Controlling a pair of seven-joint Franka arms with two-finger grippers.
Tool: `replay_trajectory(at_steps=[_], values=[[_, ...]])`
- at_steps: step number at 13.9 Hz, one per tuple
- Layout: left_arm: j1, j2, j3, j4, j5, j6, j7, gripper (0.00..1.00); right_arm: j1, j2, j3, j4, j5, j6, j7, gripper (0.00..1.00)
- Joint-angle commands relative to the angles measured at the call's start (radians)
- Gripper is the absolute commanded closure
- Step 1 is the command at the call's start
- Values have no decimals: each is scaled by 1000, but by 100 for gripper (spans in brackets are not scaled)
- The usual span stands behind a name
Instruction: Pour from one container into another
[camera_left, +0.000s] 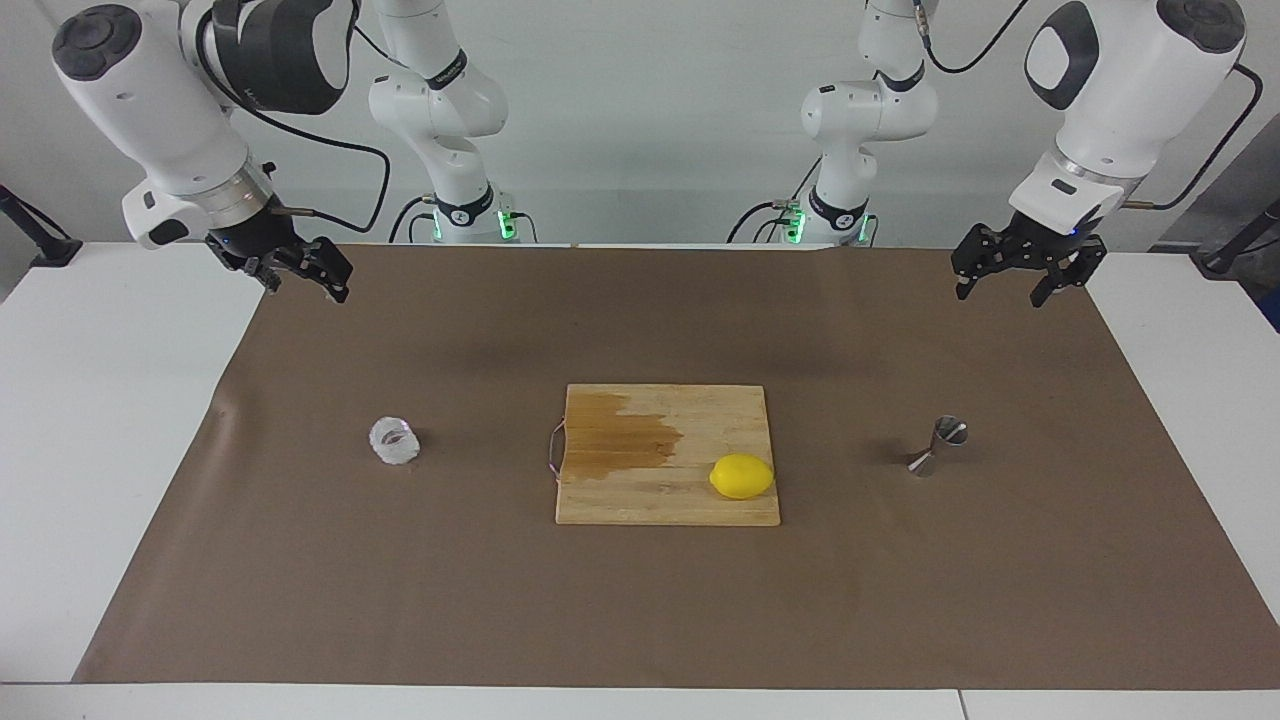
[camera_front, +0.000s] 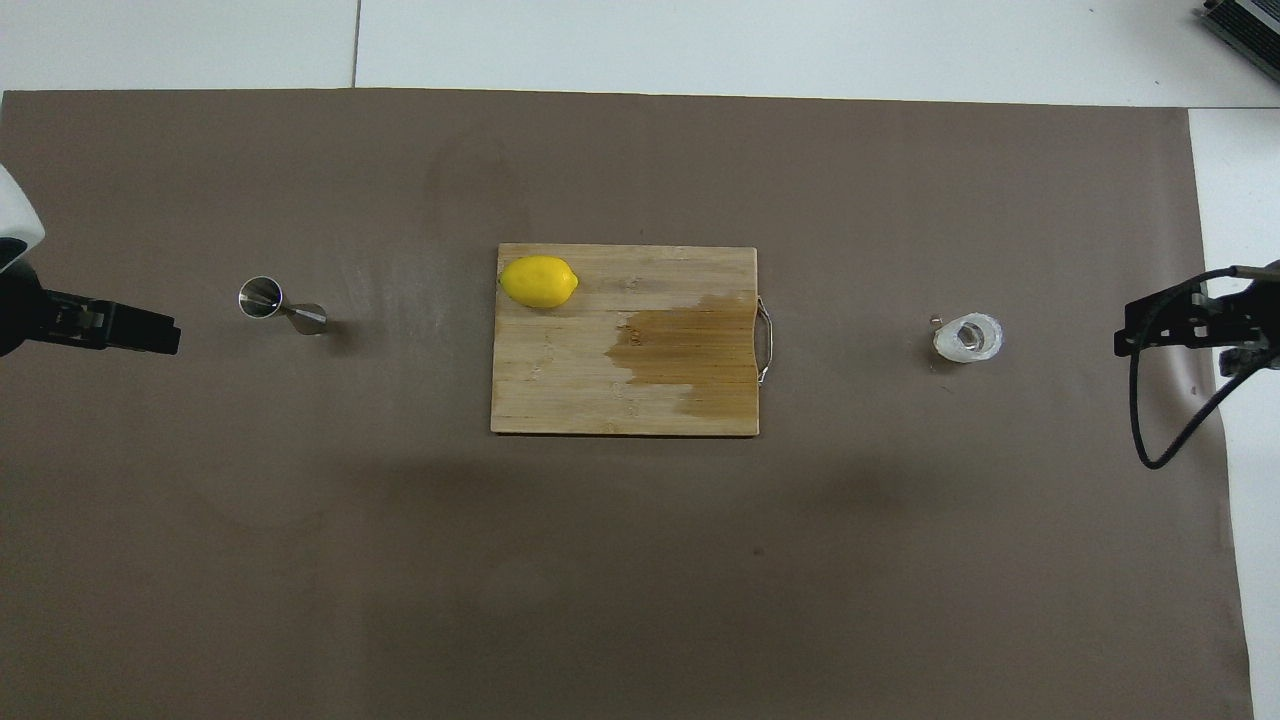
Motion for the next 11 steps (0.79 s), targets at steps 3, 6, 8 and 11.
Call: replay_trajectory(at_steps=[3,6,8,11], values=[[-2,-14,1,-6,19,-33,5,0,-5,-8,1,-11,17,8,11,0],[-5,-18,1,-6,16,-34,-8,0,-5,-8,1,-11,17,8,13,0],[-8,-21,0,-6,13,-59,-40,0,-5,-8,1,-11,17,8,13,0],[5,-32,6,-13,-24,-120,-187,0,-5,-8,0,-11,17,8,11,0]])
